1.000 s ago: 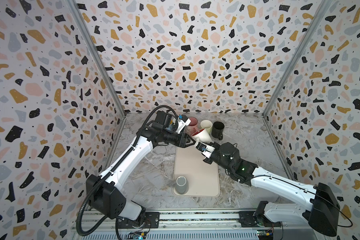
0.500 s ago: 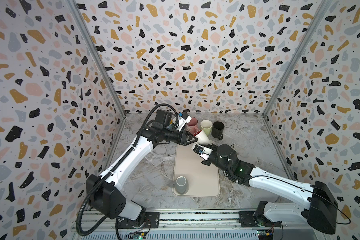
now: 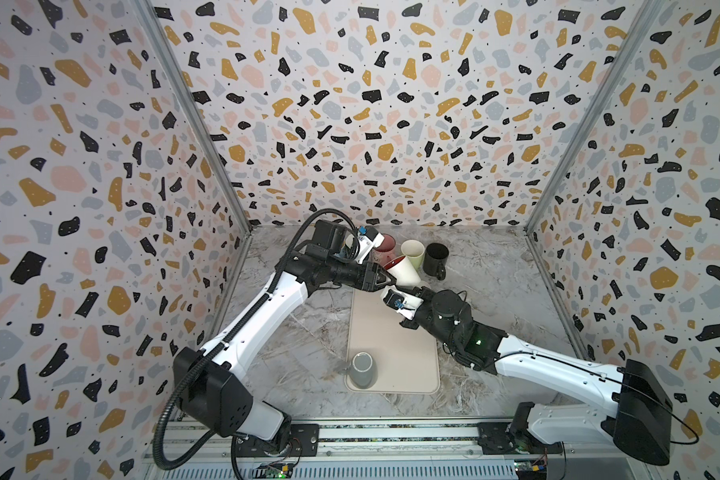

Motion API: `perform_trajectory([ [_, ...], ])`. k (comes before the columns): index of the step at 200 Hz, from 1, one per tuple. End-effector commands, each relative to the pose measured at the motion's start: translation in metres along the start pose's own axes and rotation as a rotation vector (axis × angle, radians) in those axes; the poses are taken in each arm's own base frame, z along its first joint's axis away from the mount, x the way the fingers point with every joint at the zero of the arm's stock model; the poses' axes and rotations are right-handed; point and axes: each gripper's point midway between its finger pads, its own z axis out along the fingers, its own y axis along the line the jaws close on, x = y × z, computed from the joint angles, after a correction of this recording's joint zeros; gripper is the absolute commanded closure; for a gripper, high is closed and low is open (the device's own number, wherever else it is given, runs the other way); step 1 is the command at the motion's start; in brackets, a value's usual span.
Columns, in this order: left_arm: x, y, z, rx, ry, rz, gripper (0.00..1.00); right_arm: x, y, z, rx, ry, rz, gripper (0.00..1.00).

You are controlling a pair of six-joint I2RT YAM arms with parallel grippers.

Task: Turn the mug right side up
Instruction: 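Hold the white mug mouth-up with the left gripper while the right gripper releases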

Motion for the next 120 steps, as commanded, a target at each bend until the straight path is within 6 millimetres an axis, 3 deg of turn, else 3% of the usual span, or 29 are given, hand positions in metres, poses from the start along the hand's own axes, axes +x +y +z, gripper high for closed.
perform_trajectory([
  [1, -0.005, -0.004, 0.004, 0.026, -0.006, -0.005, 0.52, -0.046, -0.029, -0.008, 0.114, -0.130, -0.009, 1.00],
  [120, 0.011, 0.012, 0.019, 0.017, 0.053, -0.062, 0.62, -0.054, -0.022, -0.009, 0.194, -0.136, -0.114, 1.00],
])
